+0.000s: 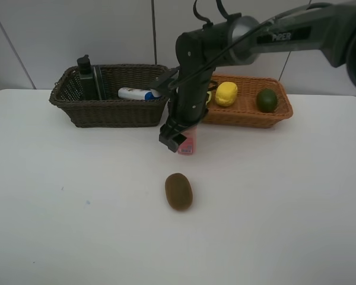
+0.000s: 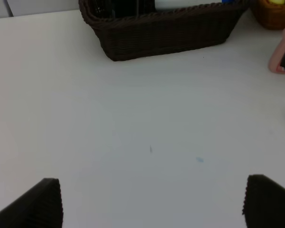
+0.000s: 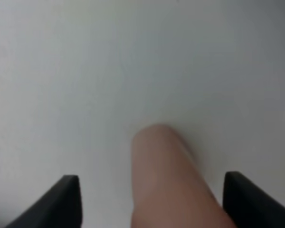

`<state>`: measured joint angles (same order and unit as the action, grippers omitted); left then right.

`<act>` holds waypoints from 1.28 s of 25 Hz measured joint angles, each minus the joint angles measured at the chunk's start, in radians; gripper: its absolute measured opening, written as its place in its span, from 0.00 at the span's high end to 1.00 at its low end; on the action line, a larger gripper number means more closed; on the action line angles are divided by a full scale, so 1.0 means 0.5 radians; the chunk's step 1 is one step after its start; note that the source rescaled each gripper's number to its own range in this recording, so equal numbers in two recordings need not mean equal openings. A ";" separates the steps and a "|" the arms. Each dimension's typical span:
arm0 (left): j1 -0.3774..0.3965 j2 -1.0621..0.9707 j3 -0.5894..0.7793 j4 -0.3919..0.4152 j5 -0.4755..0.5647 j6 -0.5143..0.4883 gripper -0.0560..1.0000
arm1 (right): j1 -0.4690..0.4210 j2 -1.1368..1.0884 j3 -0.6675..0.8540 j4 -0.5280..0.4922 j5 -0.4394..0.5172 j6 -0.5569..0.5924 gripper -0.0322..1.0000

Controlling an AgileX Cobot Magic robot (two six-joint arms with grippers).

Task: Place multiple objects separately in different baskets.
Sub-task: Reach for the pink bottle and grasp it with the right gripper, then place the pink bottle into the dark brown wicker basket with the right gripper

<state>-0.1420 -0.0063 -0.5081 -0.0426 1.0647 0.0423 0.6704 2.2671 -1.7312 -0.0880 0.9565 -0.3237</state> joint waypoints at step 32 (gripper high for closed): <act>0.000 0.000 0.000 0.000 0.000 0.000 0.00 | 0.000 -0.109 0.001 1.005 -2.108 0.010 0.97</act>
<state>-0.1420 -0.0063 -0.5081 -0.0426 1.0647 0.0423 0.6704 2.2127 -1.7308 0.4147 -0.0976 -0.3186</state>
